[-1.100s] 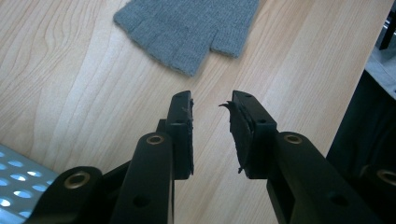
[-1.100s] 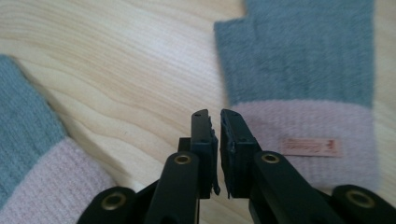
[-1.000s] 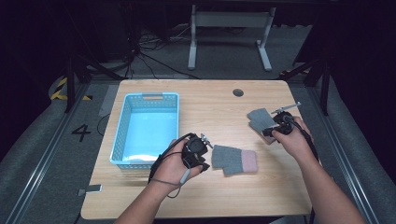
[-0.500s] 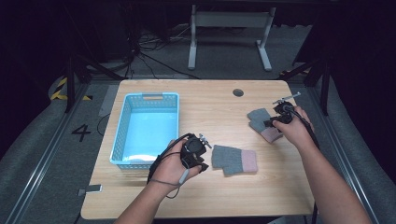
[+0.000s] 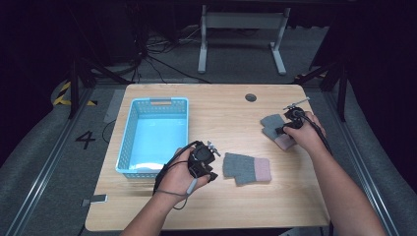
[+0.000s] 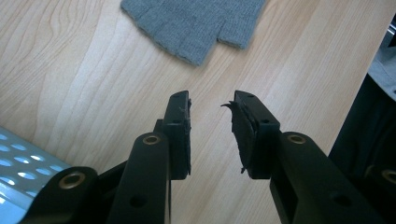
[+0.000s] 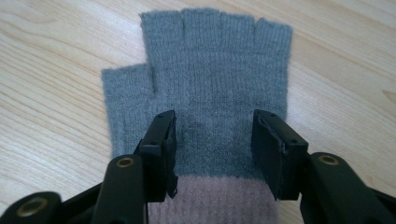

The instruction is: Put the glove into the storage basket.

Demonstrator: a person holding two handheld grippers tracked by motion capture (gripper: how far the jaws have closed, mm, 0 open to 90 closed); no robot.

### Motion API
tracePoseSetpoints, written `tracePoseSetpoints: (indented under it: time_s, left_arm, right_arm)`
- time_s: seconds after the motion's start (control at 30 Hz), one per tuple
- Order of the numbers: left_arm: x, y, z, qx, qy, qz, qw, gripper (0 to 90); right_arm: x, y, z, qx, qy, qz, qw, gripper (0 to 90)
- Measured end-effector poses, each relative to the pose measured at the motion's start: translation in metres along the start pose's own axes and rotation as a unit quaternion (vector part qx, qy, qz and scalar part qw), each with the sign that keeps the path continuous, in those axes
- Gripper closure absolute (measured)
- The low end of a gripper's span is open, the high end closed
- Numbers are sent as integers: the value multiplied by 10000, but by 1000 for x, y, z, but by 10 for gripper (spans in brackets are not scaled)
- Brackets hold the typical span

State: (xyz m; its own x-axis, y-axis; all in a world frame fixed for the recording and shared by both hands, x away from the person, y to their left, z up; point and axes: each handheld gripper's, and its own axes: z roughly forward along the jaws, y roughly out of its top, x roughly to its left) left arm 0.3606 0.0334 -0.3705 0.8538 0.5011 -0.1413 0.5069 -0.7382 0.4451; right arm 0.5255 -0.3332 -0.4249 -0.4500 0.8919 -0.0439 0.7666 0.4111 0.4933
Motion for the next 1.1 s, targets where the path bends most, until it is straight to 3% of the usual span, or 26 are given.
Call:
tracePoseSetpoints:
  time_s: [0.23, 0.53, 0.63, 0.87, 1.1]
  left_arm:
    - [0, 0, 0, 6, 1, -10, 10000, 671]
    - [0, -1, -1, -23, -3, -9, 10000, 671]
    - [0, -1, -1, -16, -6, -9, 10000, 670]
    - [1, -1, -1, -33, -2, -13, 10000, 671]
    - [0, 1, -1, -29, -20, 9, 10000, 671]
  right_arm:
    - [0, 0, 5, 103, 46, 166, 9998, 534]
    - [1, 1, 2, 231, 32, 151, 9996, 797]
    - [3, 2, 1, 261, -24, 94, 9996, 842]
    - [3, 3, -4, 159, -46, 111, 9998, 860]
    - [5, 3, -25, -77, 38, 46, 10000, 860]
